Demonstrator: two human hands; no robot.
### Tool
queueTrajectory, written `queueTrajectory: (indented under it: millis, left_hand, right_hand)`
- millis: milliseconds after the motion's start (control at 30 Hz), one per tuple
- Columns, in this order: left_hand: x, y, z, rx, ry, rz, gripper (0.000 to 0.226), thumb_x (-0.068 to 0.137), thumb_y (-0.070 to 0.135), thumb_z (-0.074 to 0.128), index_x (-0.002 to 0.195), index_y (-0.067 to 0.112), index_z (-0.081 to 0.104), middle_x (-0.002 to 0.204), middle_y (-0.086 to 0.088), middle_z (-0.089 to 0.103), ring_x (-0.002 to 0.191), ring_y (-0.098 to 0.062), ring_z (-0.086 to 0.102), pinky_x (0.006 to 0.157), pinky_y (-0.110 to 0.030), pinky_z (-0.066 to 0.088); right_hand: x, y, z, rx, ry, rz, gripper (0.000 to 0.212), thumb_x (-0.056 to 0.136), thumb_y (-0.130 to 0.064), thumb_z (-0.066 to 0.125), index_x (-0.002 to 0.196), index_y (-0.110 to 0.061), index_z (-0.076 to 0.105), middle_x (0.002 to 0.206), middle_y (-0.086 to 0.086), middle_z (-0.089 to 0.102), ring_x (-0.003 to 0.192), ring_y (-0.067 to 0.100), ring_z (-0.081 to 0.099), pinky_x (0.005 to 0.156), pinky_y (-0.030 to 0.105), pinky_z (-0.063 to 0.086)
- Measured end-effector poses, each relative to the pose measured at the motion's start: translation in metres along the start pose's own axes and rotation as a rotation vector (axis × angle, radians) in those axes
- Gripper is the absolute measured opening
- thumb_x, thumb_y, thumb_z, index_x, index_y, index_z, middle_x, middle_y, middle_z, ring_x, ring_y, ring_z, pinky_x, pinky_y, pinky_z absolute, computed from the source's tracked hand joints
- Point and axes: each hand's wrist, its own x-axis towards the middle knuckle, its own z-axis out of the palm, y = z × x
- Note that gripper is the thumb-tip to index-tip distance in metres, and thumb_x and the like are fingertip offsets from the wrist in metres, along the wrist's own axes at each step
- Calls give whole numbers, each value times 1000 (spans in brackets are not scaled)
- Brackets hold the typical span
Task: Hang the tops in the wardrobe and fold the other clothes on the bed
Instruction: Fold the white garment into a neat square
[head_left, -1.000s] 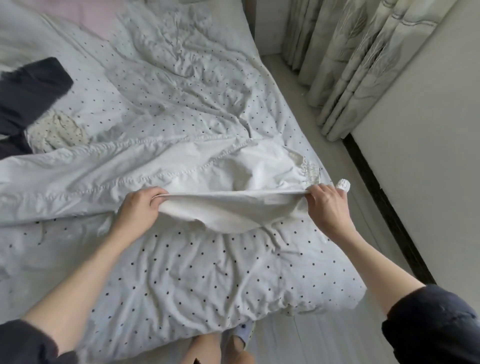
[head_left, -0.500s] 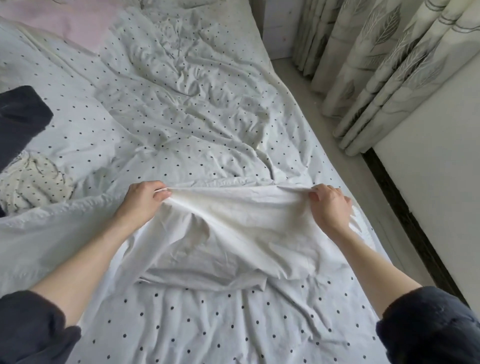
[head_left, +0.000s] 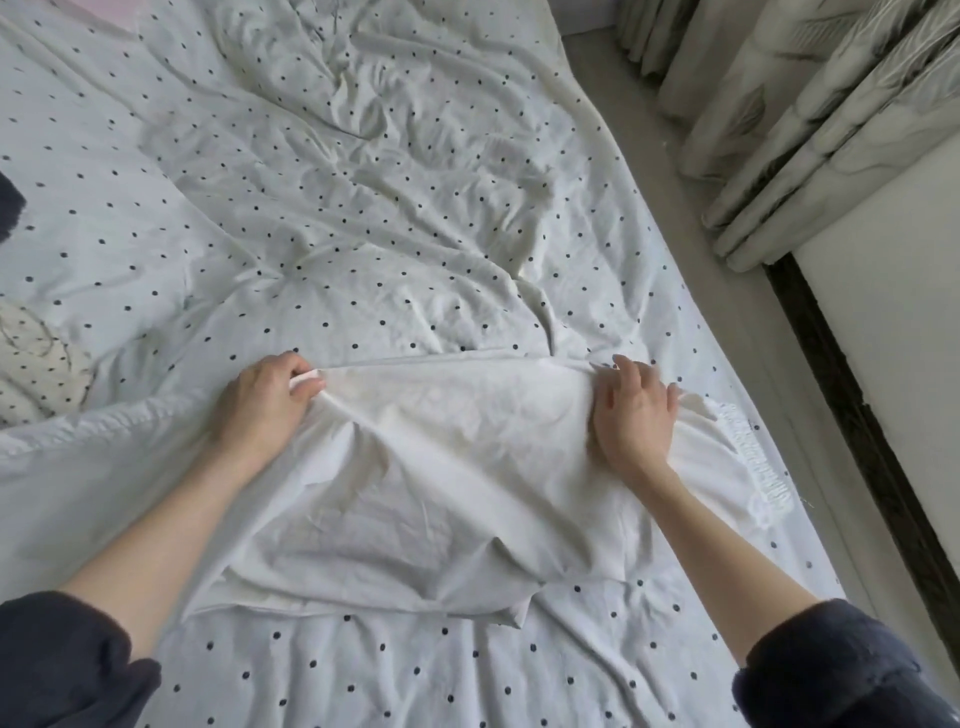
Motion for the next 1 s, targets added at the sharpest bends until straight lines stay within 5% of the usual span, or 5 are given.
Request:
queueTrajectory:
  millis: [167, 300, 400, 567, 1000]
  left_hand:
    - [-25, 9, 0, 107, 162, 1, 31, 85, 11, 63, 116, 6, 60, 115, -20, 57, 111, -38, 49, 90, -47, 32]
    - [-62, 25, 9, 45, 334, 216, 36, 87, 21, 49, 119, 7, 60, 125, -18, 54, 116, -37, 51, 92, -52, 36]
    - [-93, 34, 42, 217, 108, 422, 47, 89, 37, 40, 129, 17, 55, 141, -13, 46, 131, -32, 42, 103, -59, 27]
    - [-60, -31, 57, 576, -33, 556, 60, 91, 53, 28, 141, 24, 43, 151, -5, 32, 140, -27, 29, 111, -58, 16]
    - [-107, 2, 77, 342, 8, 117, 62, 89, 38, 28, 145, 11, 33, 153, -7, 28, 141, -29, 26, 111, -59, 15]
  right_hand:
    - [-55, -35, -3, -45, -37, -385, 51, 96, -35, 38, 143, -15, 37, 153, 14, 28, 142, 32, 22, 113, 57, 5]
    - [-75, -53, 25, -193, -202, -561, 57, 94, -50, 31, 147, -28, 27, 158, 6, 14, 146, 26, 7, 111, 60, -6]
    - [-55, -42, 44, -270, -224, -572, 59, 94, -56, 23, 149, -33, 16, 159, -1, 2, 146, 21, -5, 108, 57, -19]
    - [-32, -21, 57, -330, -180, -623, 62, 92, -58, 22, 147, -30, 27, 156, -2, 20, 145, 25, 15, 112, 60, -1]
    - [-71, -33, 48, -213, -233, -491, 58, 98, -44, 31, 151, -25, 14, 159, -1, 3, 146, 20, -5, 113, 51, -14]
